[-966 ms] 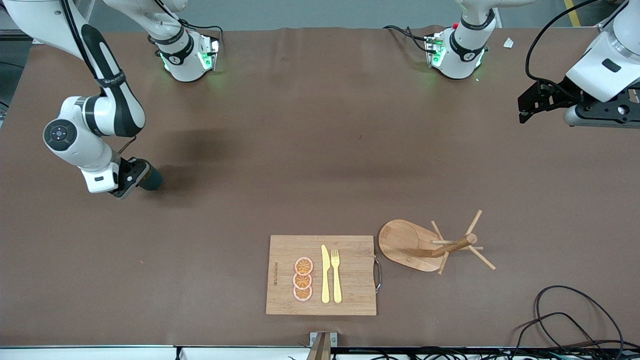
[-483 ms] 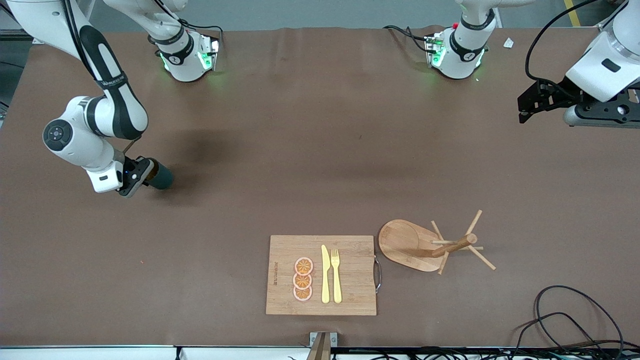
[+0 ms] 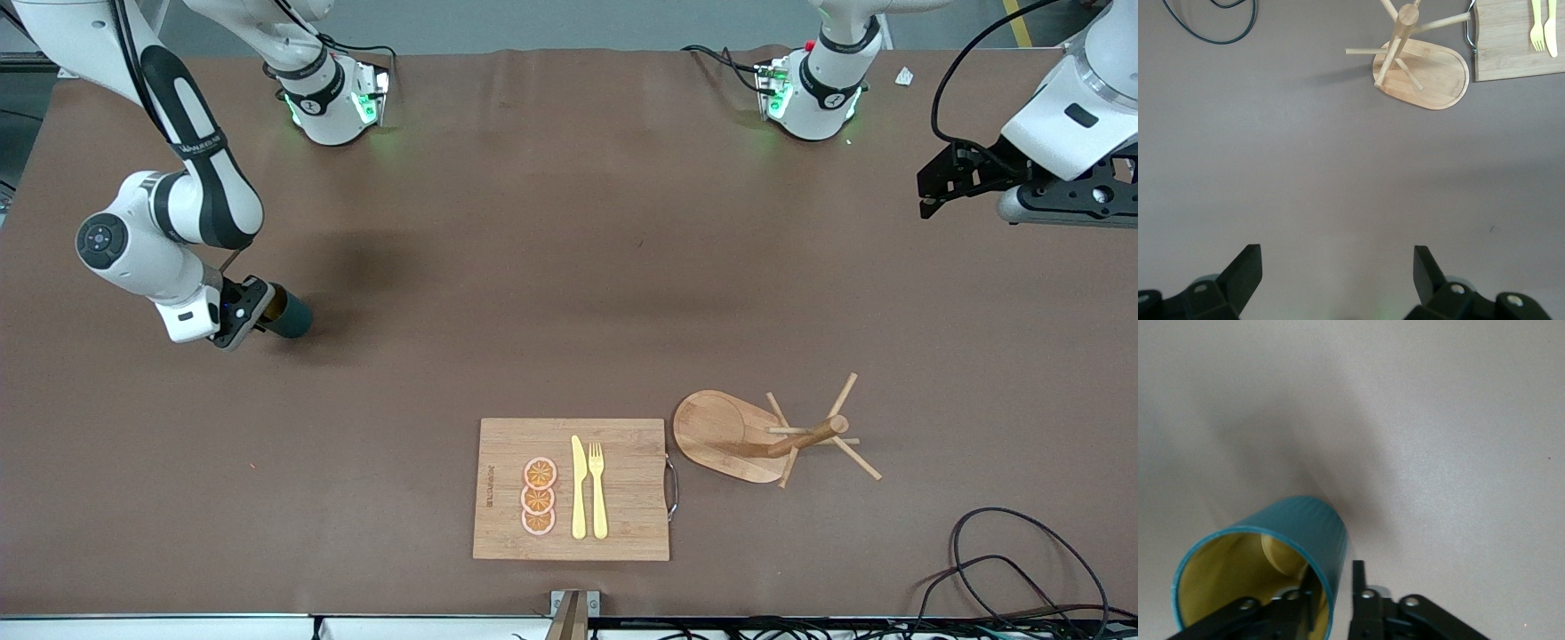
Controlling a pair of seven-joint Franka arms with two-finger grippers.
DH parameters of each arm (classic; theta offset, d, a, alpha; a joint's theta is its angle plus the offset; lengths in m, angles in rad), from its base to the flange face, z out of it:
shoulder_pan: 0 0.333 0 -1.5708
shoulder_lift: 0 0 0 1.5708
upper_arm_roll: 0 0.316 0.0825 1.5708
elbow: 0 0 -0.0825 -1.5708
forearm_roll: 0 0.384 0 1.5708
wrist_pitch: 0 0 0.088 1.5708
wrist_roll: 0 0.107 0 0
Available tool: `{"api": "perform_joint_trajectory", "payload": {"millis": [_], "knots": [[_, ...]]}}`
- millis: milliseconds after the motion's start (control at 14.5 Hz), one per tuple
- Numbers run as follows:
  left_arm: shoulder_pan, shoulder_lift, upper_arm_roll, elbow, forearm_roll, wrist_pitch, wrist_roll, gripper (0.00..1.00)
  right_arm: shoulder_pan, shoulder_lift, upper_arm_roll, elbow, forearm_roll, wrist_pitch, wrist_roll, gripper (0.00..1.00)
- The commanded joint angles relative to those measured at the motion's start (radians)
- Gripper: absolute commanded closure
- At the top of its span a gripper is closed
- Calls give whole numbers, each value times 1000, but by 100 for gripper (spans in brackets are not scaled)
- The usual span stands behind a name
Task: Transfer cup from left to right arm and place
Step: 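Lower the teal mug onto the table with the right gripper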
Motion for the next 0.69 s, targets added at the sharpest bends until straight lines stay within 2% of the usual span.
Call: {"api": "perform_joint_trajectory", "payload": {"millis": [0, 345, 483, 621], "knots": [[2, 1, -4, 17, -1, -19, 17, 0, -2, -11, 4, -2, 27, -12, -20, 0], [2, 1, -4, 19, -1, -19, 17, 0, -16, -49, 6, 38, 28, -79, -49, 0], [4, 1, -4, 19, -1, -19, 18, 0, -10, -103, 6, 79, 28, -117, -43, 0], [4, 3, -4, 19, -1, -19, 18, 0, -10, -115, 4, 208, 44, -295, 18, 0]]}}
